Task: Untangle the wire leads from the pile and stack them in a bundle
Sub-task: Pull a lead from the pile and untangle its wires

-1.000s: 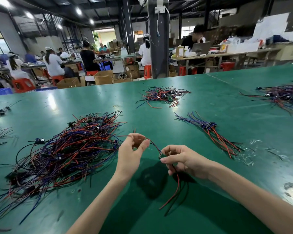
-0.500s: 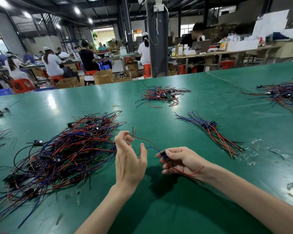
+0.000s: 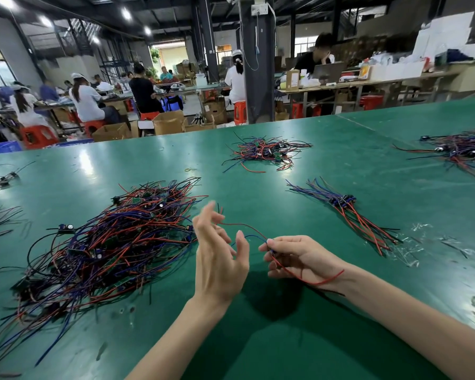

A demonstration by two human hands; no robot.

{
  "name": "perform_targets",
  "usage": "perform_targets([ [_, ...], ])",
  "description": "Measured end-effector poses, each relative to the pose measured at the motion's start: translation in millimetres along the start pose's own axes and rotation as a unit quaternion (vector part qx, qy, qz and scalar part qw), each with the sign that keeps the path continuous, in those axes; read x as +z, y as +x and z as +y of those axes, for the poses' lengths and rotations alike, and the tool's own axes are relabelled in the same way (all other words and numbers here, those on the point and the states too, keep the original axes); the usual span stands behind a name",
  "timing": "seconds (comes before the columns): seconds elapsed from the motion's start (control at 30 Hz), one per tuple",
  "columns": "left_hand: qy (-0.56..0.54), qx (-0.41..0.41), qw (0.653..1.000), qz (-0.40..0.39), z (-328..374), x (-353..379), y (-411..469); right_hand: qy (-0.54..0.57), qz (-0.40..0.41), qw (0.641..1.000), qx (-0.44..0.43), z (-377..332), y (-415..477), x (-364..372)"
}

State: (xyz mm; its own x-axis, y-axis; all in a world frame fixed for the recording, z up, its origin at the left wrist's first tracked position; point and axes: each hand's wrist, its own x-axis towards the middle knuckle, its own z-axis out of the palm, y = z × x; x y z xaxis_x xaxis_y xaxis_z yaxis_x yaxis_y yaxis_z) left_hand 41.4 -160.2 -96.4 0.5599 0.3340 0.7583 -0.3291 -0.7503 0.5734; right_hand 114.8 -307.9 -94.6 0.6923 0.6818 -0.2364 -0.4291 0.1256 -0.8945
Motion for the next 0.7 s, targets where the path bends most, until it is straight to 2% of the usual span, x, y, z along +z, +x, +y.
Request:
perform_targets([
  [0.1, 0.060, 0.041, 0.997, -0.034, 5, -2, -1, 0.010, -0.002, 1.000, -0.012, 1, 0, 0],
  [0.2, 0.088, 0.000, 0.993, -0.080, 8, -1, -5, 0.018, 0.006, 1.000, -0.017, 2, 0, 1],
  [0.27, 0.115, -0.011, 0.990, -0.082, 5, 0, -4, 0.028, 0.008, 0.999, -0.018, 2, 1, 1],
  [0.4, 0.181, 0.019, 0.983, 0.021, 1, -5, 5, 0.034, 0.007, 0.999, -0.020, 2, 0, 1],
  [0.5, 0.126, 0.090, 0.986, 0.060, -2, -9, 10, 0.033, 0.019, 0.999, -0.031, 2, 0, 2],
  [0.57, 0.060, 0.099, 0.993, 0.002, -2, -7, 5, 0.035, 0.024, 0.998, -0.037, 2, 0, 4],
  [0.7, 0.009, -0.063, 0.987, -0.147, 0, 6, -6, -0.001, 0.002, 1.000, -0.011, 0, -4, 6],
])
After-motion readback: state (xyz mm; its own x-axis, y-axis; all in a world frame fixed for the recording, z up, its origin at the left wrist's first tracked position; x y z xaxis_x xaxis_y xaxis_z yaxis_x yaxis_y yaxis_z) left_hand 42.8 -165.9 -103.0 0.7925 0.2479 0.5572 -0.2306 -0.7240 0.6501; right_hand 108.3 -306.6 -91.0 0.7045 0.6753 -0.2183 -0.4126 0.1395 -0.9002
